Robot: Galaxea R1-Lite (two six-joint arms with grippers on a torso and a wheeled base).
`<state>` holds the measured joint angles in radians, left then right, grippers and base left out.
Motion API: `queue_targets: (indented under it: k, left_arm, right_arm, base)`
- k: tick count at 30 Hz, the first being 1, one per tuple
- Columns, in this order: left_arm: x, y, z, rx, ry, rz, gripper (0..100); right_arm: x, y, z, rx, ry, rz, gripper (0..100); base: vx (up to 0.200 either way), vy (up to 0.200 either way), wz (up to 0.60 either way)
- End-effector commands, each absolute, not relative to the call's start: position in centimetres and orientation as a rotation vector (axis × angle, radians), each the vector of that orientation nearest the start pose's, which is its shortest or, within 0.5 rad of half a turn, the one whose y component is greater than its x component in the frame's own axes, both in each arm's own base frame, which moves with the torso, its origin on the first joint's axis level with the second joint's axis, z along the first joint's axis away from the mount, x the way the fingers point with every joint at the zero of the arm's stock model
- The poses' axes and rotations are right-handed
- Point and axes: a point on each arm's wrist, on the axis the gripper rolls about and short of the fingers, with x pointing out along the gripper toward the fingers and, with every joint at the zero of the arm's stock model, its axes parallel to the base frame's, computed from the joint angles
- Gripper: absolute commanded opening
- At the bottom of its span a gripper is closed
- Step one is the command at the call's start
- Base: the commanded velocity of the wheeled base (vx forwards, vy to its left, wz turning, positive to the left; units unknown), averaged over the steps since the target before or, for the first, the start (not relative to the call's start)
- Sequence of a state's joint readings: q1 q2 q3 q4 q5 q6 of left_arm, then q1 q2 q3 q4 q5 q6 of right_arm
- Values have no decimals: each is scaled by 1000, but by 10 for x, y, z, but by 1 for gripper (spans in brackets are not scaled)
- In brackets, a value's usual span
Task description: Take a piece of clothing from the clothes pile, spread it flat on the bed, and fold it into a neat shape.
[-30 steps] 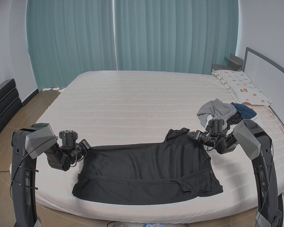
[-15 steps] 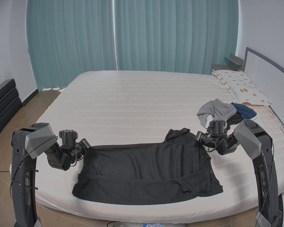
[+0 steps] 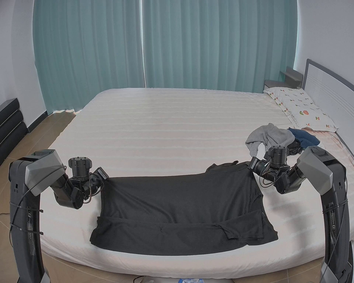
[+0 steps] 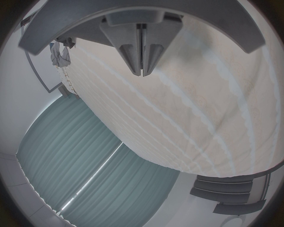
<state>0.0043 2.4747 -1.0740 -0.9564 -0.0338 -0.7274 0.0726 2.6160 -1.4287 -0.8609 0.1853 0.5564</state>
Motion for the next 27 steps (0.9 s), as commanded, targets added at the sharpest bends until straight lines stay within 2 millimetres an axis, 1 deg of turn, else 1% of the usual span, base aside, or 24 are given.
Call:
queue_targets:
  k: [1,5,9,11,18,24,27]
  left_arm:
    - [432,5,-11,-727,416,137,0]
    - [432,7,-8,-730,411,139,0]
    - [430,6,-4,-730,407,136,0]
    - [430,7,-2,-732,402,136,0]
    - [427,6,2,-740,400,127,0]
    - [427,6,1,-738,405,127,0]
    - [427,6,1,-738,405,127,0]
  right_arm:
    - [487,39,-15,567,387,157,0]
    - [487,39,-15,567,380,158,0]
    - [487,36,-6,577,349,157,0]
    - [486,36,-5,586,335,160,0]
    - [480,33,-3,597,305,158,0]
    - [478,30,0,597,280,160,0]
    - [475,30,-4,599,297,163,0]
  base:
    - [0,0,0]
    - [0,0,0]
    - [0,0,0]
    - [0,0,0]
    - [0,0,0]
    - [0,0,0]
    - [0,0,0]
